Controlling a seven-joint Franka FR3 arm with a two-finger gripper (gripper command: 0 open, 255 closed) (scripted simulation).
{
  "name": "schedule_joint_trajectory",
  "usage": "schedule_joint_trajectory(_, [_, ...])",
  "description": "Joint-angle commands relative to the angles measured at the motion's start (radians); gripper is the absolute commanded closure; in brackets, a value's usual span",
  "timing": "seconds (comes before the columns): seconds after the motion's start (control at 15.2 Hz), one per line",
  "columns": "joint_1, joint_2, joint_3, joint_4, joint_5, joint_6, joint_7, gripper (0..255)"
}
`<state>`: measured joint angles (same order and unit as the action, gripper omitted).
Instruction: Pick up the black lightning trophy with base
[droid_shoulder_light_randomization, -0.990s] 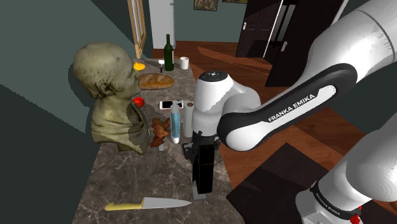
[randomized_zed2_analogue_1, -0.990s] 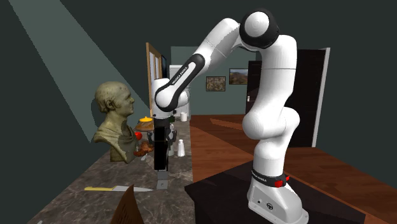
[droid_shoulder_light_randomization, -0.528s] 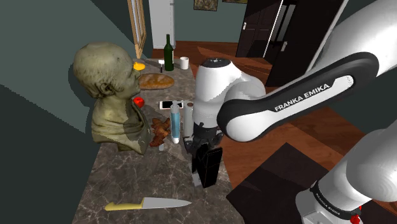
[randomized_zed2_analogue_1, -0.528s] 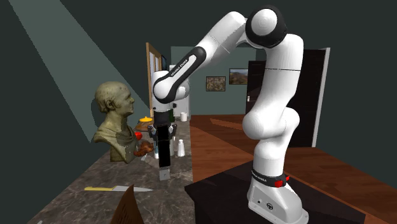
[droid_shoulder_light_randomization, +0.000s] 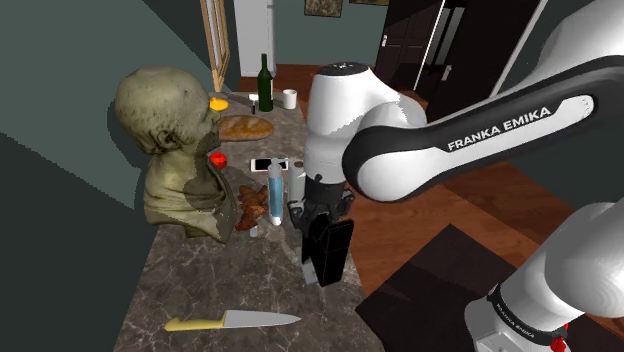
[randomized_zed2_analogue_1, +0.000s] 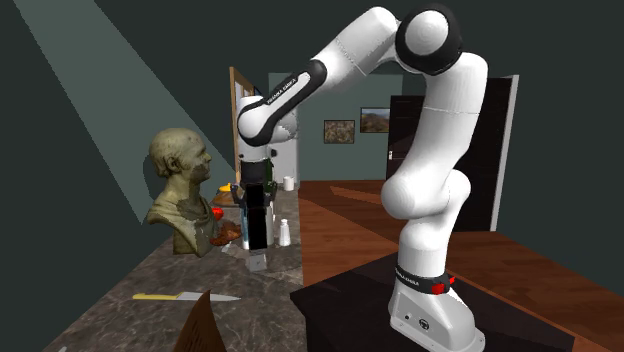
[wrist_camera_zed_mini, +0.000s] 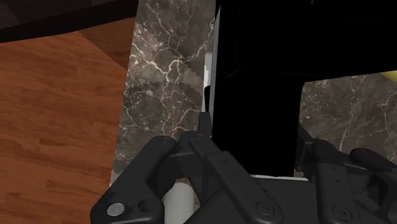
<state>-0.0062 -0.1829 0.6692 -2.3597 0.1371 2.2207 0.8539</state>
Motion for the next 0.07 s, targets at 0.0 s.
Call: schedule_joint_trajectory(0.0, [0.001,-0.006,-0.002,0.004,0.004,-0.009,-0.003,255])
